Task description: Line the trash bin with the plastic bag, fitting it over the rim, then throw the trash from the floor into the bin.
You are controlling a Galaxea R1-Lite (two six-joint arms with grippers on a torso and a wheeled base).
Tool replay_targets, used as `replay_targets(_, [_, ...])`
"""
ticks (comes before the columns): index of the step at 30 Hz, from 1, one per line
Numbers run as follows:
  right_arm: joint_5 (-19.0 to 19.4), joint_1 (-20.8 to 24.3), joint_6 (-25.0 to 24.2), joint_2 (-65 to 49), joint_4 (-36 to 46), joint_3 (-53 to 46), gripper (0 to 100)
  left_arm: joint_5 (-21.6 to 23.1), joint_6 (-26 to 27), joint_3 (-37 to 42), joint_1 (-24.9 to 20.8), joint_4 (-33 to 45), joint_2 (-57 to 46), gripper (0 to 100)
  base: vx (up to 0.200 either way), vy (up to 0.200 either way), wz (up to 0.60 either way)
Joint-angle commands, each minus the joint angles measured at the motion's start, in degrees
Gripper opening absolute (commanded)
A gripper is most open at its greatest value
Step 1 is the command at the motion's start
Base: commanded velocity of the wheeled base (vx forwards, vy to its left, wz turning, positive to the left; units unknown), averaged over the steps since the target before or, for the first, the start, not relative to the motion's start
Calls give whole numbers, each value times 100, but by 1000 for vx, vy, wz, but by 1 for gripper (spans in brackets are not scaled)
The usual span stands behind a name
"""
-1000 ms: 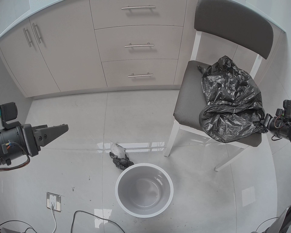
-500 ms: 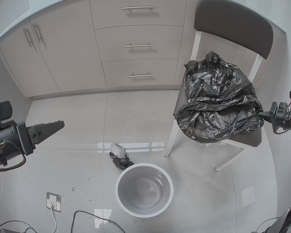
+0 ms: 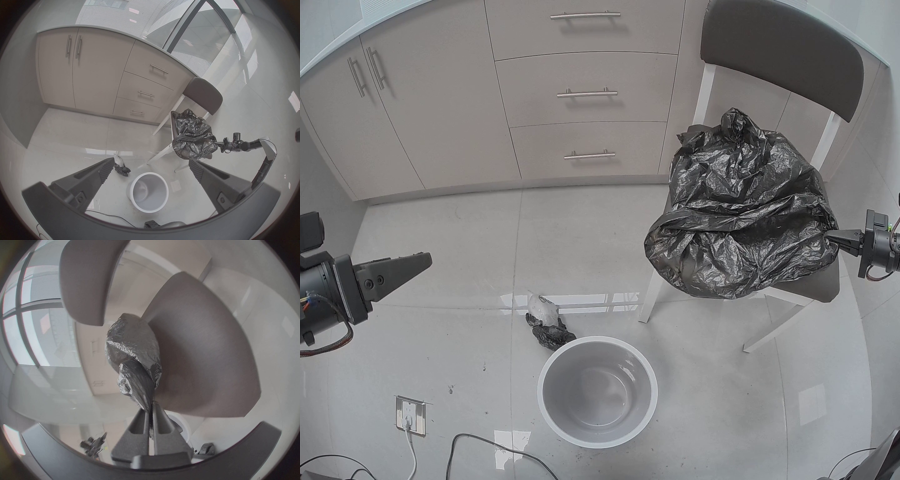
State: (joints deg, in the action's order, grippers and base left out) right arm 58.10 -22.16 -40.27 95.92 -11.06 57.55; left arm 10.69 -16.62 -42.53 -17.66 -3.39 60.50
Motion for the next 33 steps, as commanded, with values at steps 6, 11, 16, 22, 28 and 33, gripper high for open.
replay_targets(6, [2162,-218,1012,-214,-230,-587,0,337,-8,52,-88,-4,67,100,0,0,0])
replay_targets(11, [2241,-69,1117,-636,-230,-622,0,548,9,26,-106,-109,357,100,0,0,0])
replay_targets(16, [2232,283,1021,-1216,-178,-649,0,574,-26,43,-202,-514,717,100,0,0,0])
replay_targets(22, [2100,907,581,-2015,-221,-754,0,240,-96,70,-835,-540,823,100,0,0,0])
replay_targets(28, [1283,1750,-113,-2604,-248,-693,0,-1148,-52,131,-1925,-558,946,100,0,0,0])
replay_targets(33, [457,2480,-465,-2806,-248,-508,0,-1298,-35,263,-2435,-707,1016,100,0,0,0])
